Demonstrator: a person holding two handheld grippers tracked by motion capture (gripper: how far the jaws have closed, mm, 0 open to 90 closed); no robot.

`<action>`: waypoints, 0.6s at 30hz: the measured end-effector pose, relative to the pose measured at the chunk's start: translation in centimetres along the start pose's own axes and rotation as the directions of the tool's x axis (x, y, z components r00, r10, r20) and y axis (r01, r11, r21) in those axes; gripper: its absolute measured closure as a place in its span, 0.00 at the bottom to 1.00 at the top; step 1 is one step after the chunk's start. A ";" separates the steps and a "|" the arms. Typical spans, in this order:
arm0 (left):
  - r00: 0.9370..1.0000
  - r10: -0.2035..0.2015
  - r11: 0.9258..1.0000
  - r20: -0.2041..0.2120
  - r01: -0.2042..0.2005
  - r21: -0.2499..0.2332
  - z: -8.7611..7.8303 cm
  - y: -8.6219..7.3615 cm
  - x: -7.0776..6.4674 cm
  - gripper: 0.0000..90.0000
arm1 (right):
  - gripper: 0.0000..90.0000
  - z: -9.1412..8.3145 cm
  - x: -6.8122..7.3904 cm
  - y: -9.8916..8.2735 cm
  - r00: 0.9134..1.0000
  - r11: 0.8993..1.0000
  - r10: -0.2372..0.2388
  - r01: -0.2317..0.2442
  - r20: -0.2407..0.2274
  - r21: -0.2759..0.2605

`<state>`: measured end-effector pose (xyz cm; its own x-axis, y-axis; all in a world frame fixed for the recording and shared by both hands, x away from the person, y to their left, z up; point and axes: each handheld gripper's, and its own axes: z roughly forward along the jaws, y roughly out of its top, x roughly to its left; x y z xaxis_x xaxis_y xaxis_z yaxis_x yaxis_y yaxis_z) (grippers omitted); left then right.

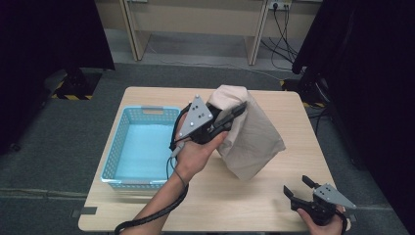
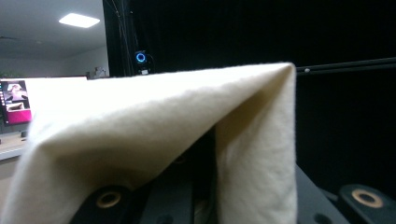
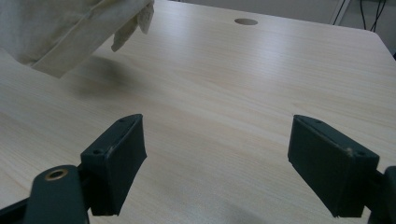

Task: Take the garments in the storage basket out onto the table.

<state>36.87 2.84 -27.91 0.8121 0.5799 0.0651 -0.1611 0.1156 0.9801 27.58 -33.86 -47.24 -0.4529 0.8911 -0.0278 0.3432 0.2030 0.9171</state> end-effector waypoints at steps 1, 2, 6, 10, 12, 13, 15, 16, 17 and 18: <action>1.000 -0.001 1.000 0.000 0.001 0.000 0.0 -0.1 0.0 0.90 | 0.22 0.0 0.0 0.0 1.000 1.000 0.000 0.000 0.000 0.000; 1.000 -0.002 1.000 0.000 0.002 0.002 0.1 -0.1 -0.1 0.90 | 0.22 0.0 0.0 0.0 1.000 1.000 0.000 0.000 0.000 0.000; 1.000 -0.004 1.000 0.003 0.004 0.006 0.3 -0.4 -0.2 0.90 | 0.22 0.0 0.0 0.0 1.000 1.000 -0.001 0.001 -0.001 -0.001; 1.000 -0.006 1.000 0.007 0.006 0.012 0.6 -0.7 -0.3 0.90 | 0.22 0.0 0.0 0.0 1.000 1.000 -0.001 0.001 -0.002 -0.001; 1.000 -0.007 1.000 0.009 0.007 0.014 0.7 -0.8 -0.4 0.90 | 0.22 0.0 0.0 0.0 1.000 1.000 0.000 0.000 -0.001 -0.001; 1.000 -0.007 1.000 0.010 0.007 0.016 0.8 -0.9 -0.4 0.90 | 0.22 0.0 0.0 0.0 1.000 1.000 -0.001 0.001 -0.002 -0.001; 1.000 -0.009 1.000 0.012 0.008 0.019 0.9 -1.1 -0.5 0.90 | 0.22 0.0 0.0 0.0 1.000 1.000 -0.001 0.001 -0.002 -0.001; 1.000 -0.009 1.000 0.013 0.009 0.019 1.0 -1.1 -0.5 0.90 | 0.22 0.0 0.0 0.0 1.000 1.000 -0.001 0.001 -0.002 -0.001; 1.000 -0.010 1.000 0.014 0.010 0.021 1.0 -1.2 -0.6 0.90 | 0.22 0.0 0.0 0.0 1.000 1.000 -0.001 0.001 -0.002 -0.001; 1.000 -0.009 1.000 0.013 0.009 0.023 1.0 -1.3 -0.6 0.90 | 0.22 0.0 0.0 0.0 1.000 1.000 -0.001 0.001 -0.002 0.001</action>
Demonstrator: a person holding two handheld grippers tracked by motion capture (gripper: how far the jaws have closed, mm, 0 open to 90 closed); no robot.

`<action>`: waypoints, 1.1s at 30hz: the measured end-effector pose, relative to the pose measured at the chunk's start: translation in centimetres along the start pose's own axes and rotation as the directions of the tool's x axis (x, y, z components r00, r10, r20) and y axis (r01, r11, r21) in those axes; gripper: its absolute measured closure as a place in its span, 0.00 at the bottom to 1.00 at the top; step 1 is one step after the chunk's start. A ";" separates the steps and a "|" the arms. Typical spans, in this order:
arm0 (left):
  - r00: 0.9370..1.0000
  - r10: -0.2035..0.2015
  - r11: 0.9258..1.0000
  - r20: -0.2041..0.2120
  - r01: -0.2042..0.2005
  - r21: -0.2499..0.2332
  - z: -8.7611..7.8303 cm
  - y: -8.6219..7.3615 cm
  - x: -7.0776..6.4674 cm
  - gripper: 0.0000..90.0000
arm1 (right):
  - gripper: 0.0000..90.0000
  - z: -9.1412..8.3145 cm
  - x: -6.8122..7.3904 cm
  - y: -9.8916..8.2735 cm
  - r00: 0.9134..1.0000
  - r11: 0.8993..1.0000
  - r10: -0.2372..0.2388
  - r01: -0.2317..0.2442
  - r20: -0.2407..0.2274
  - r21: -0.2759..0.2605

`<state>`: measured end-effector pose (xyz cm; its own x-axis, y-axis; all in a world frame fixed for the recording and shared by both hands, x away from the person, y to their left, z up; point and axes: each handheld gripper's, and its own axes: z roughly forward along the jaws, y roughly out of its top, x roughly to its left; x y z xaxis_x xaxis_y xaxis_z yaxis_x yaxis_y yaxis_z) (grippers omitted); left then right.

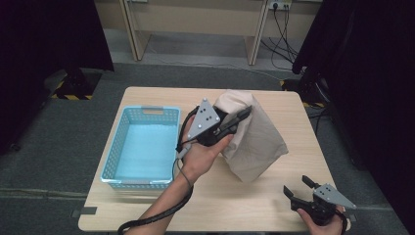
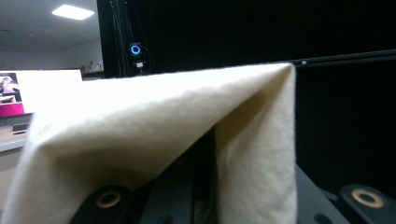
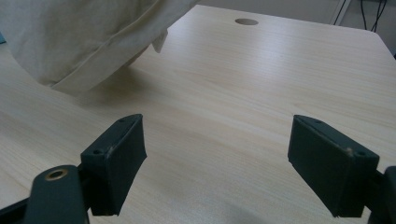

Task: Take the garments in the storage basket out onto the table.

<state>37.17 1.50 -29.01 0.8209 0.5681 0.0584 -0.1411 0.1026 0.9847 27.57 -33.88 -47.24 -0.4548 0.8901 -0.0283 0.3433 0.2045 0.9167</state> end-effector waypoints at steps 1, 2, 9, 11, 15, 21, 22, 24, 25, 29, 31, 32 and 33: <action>1.000 -0.002 1.000 0.000 0.002 0.000 0.1 -0.1 0.0 0.90 | 0.22 0.0 0.0 0.0 1.000 1.000 -0.001 0.001 0.001 0.002; 1.000 0.000 1.000 0.001 0.000 0.002 0.1 -0.2 -0.1 0.90 | 0.22 0.0 0.0 0.0 1.000 1.000 0.000 0.000 0.001 0.002; 1.000 -0.005 1.000 0.002 0.005 0.016 0.4 -0.9 -0.2 0.90 | 0.22 0.0 -0.1 0.0 1.000 1.000 -0.006 0.006 0.001 0.003; 1.000 -0.006 1.000 0.003 0.006 0.018 0.4 -1.0 -0.3 0.90 | 0.22 0.0 0.0 0.0 1.000 1.000 0.001 -0.001 0.000 0.003; 1.000 -0.009 0.999 0.008 0.008 0.032 0.7 -1.5 -0.4 0.90 | 0.22 0.0 0.0 0.0 1.000 1.000 0.001 -0.001 0.000 0.004; 1.000 -0.012 0.999 0.012 0.012 0.040 1.0 -1.9 -0.6 0.90 | 0.22 0.0 0.0 0.0 1.000 1.000 0.001 -0.001 -0.001 0.004; 1.000 -0.012 0.999 0.012 0.012 0.042 1.0 -2.0 -0.6 0.90 | 0.22 -0.1 0.0 0.0 1.000 1.000 0.001 -0.001 -0.002 0.007; 1.000 -0.014 0.999 0.014 0.013 0.045 1.1 -2.1 -0.7 0.90 | 0.22 -0.1 0.0 0.0 1.000 1.000 0.001 -0.001 -0.002 0.006; 1.000 -0.014 0.999 0.015 0.013 0.047 1.2 -2.2 -0.7 0.90 | 0.22 -0.1 0.0 0.0 1.000 1.000 0.002 -0.002 -0.003 0.007; 1.000 -0.017 0.998 0.017 0.016 0.055 1.4 -2.5 -0.8 0.90 | 0.22 -0.1 0.0 0.0 1.000 1.000 0.000 0.000 -0.003 0.006; 1.000 -0.018 0.998 0.019 0.017 0.060 1.5 -2.6 -0.8 0.90 | 0.22 0.0 0.0 0.0 1.000 1.000 0.002 -0.002 -0.003 0.007; 1.000 -0.019 0.998 0.019 0.017 0.061 1.5 -2.7 -0.8 0.90 | 0.22 0.0 0.0 0.0 1.000 1.000 -0.001 0.001 -0.002 0.006; 1.000 -0.019 0.998 0.020 0.018 0.063 1.5 -2.7 -0.9 0.90 | 0.22 0.0 0.0 0.0 1.000 1.000 -0.003 0.003 -0.001 0.006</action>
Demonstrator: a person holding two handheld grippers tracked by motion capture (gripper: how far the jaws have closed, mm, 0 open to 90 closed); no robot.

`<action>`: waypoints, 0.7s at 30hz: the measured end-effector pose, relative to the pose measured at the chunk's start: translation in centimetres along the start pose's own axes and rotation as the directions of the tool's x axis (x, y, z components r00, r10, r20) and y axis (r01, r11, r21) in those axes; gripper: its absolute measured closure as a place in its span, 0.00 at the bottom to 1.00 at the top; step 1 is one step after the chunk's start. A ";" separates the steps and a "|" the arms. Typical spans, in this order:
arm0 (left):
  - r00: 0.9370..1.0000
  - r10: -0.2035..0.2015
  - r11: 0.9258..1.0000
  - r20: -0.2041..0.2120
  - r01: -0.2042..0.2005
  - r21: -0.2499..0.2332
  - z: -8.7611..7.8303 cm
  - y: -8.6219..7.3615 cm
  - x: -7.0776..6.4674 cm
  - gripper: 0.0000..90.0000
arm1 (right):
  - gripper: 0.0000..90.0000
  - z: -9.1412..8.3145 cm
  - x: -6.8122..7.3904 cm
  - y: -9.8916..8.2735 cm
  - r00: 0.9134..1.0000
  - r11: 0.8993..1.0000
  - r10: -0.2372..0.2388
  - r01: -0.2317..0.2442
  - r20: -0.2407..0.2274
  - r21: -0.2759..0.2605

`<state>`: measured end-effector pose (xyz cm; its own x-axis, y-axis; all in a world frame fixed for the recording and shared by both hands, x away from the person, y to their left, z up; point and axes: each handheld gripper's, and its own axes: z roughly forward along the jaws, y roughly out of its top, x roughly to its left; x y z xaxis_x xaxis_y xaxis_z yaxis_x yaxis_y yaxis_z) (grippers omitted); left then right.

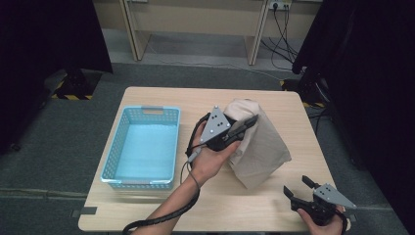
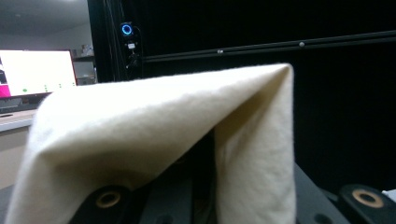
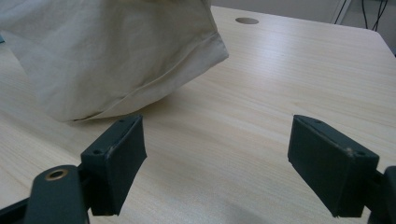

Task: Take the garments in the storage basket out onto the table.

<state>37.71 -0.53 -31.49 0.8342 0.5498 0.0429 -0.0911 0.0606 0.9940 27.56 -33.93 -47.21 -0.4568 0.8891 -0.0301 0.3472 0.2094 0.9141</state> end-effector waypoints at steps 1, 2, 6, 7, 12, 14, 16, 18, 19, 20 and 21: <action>1.000 -0.001 1.000 -0.001 0.001 0.001 0.1 -0.1 0.0 0.90 | 0.22 0.0 0.0 0.0 1.000 1.000 0.001 -0.001 0.000 0.001; 1.000 -0.001 1.000 0.000 0.001 0.004 0.1 -0.1 0.0 0.90 | 0.22 0.0 0.0 0.0 1.000 1.000 0.001 -0.001 0.000 0.001; 1.000 -0.002 1.000 0.003 0.002 0.013 0.3 -0.4 -0.1 0.90 | 0.22 0.0 0.0 0.0 1.000 1.000 0.001 -0.001 0.001 -0.002; 1.000 -0.003 1.000 0.004 0.003 0.016 0.4 -0.5 -0.1 0.90 | 0.22 0.0 0.0 0.0 1.000 1.000 0.001 -0.001 0.000 -0.002; 1.000 -0.007 1.000 0.006 0.007 0.030 0.7 -1.0 -0.2 0.90 | 0.22 0.0 0.0 0.0 1.000 1.000 0.002 -0.002 -0.001 0.001; 1.000 -0.009 0.999 0.006 0.009 0.033 0.8 -1.1 -0.2 0.90 | 0.22 0.0 0.0 0.0 1.000 1.000 0.002 -0.002 0.000 0.001; 1.000 -0.011 0.999 0.009 0.011 0.038 1.0 -1.3 -0.2 0.90 | 0.22 0.0 0.0 0.0 1.000 1.000 0.003 -0.003 0.000 -0.001; 1.000 -0.012 0.999 0.010 0.012 0.040 1.1 -1.4 -0.3 0.90 | 0.22 0.0 0.0 0.0 1.000 1.000 0.003 -0.003 0.000 -0.001; 1.000 -0.012 0.999 0.012 0.012 0.043 1.2 -1.4 -0.3 0.90 | 0.22 0.0 0.0 0.0 1.000 1.000 0.003 -0.003 0.000 -0.001; 1.000 -0.013 0.999 0.011 0.013 0.044 1.2 -1.5 -0.3 0.90 | 0.22 0.0 0.0 0.0 1.000 1.000 0.004 -0.004 0.000 -0.001; 1.000 -0.016 0.999 0.012 0.015 0.046 1.3 -1.5 -0.3 0.90 | 0.22 0.0 0.0 0.0 1.000 1.000 0.003 -0.003 0.000 -0.001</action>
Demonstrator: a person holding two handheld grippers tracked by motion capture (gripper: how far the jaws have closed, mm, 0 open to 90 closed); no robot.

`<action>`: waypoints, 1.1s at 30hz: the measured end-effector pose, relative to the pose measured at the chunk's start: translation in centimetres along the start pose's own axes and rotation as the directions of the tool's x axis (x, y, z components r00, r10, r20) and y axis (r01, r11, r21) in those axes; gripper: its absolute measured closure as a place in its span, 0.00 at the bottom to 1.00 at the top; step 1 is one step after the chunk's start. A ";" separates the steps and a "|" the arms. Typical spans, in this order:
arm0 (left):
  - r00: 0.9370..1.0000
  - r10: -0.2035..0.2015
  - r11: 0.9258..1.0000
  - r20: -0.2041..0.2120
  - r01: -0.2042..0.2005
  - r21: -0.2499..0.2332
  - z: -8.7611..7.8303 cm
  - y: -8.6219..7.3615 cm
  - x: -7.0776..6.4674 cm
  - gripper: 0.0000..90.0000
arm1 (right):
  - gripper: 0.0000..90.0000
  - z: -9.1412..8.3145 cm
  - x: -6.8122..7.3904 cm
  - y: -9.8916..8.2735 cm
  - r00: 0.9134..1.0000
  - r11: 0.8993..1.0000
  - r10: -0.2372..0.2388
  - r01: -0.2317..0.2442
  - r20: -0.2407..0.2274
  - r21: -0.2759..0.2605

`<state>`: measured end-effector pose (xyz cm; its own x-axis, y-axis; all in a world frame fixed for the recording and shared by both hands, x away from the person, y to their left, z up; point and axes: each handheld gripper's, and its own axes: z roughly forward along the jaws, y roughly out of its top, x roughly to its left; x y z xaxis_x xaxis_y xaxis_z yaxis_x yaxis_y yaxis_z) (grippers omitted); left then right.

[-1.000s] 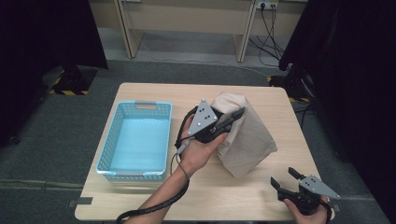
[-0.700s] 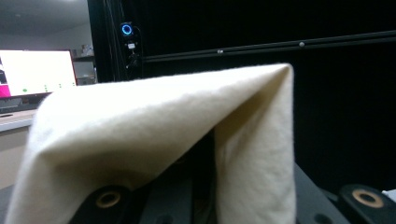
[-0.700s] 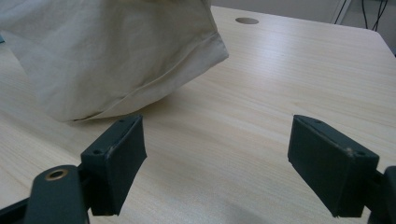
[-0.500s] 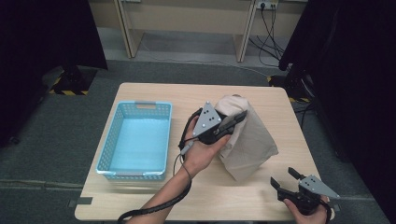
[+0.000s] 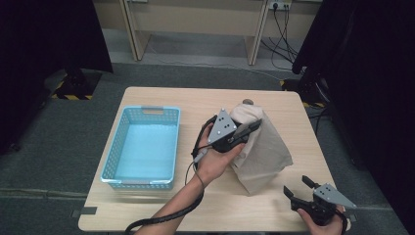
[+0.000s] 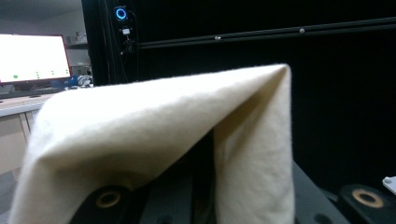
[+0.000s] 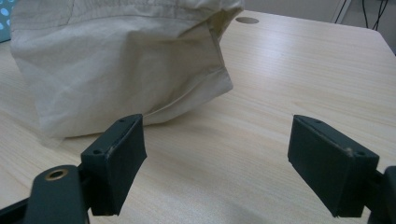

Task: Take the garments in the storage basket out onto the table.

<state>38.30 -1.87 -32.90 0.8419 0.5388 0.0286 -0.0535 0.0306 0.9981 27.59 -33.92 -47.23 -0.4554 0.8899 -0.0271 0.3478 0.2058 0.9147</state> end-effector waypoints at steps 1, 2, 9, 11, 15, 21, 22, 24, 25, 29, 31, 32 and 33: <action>1.000 -0.001 1.000 0.000 0.001 0.002 0.0 -0.1 0.0 0.90 | 0.22 0.0 0.0 0.0 1.000 1.000 0.000 0.000 0.000 0.000; 1.000 -0.003 1.000 0.000 0.003 0.005 0.1 -0.1 0.0 0.90 | 0.22 0.0 0.0 0.0 1.000 1.000 0.000 0.000 0.000 0.000; 1.000 -0.012 1.000 0.000 0.012 0.015 0.4 -0.6 0.0 0.90 | 0.22 0.0 0.0 0.0 1.000 1.000 -0.001 0.001 0.000 -0.001; 1.000 -0.014 1.000 0.000 0.014 0.020 0.5 -0.8 0.0 0.90 | 0.22 0.0 0.0 0.0 1.000 1.000 0.000 0.000 -0.001 -0.001; 1.000 -0.022 0.999 -0.002 0.022 0.029 0.8 -1.3 0.1 0.90 | 0.22 0.0 0.0 0.0 1.000 1.000 -0.001 0.001 -0.001 -0.003; 1.000 -0.030 0.999 -0.006 0.030 0.041 1.0 -1.8 0.2 0.89 | 0.22 0.0 0.0 0.0 1.000 1.000 -0.001 0.001 -0.002 -0.003; 0.999 -0.032 0.999 -0.008 0.033 0.043 1.0 -1.9 0.3 0.89 | 0.22 0.0 0.0 0.0 1.000 1.000 0.000 0.000 -0.002 -0.003; 0.999 -0.036 0.998 -0.010 0.036 0.047 1.1 -2.1 0.4 0.89 | 0.22 0.0 0.0 0.0 1.000 1.000 0.000 0.000 -0.002 -0.003; 0.999 -0.037 0.998 -0.012 0.038 0.049 1.1 -2.1 0.4 0.89 | 0.22 0.0 0.0 0.0 1.000 1.000 -0.001 0.001 -0.002 -0.002; 0.999 -0.046 0.997 -0.018 0.047 0.059 1.3 -2.6 0.6 0.89 | 0.22 0.0 0.0 0.0 1.000 1.000 -0.001 0.001 -0.002 -0.003; 0.999 -0.049 0.997 -0.021 0.050 0.063 1.3 -2.8 0.7 0.89 | 0.22 0.0 0.0 0.0 1.000 1.000 -0.002 0.002 -0.002 -0.003; 0.998 -0.050 0.997 -0.023 0.052 0.065 1.4 -2.9 0.8 0.89 | 0.22 0.0 0.0 0.0 1.000 1.000 -0.003 0.003 -0.002 -0.003; 0.998 -0.050 0.997 -0.023 0.052 0.065 1.4 -2.9 0.8 0.89 | 0.22 0.0 0.0 0.0 1.000 1.000 -0.003 0.003 -0.002 -0.003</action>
<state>39.87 -2.69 -35.71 0.8312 0.5554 -0.0230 0.0250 0.0040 0.9997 27.56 -33.94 -47.23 -0.4579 0.8885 -0.0286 0.3443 0.2069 0.9158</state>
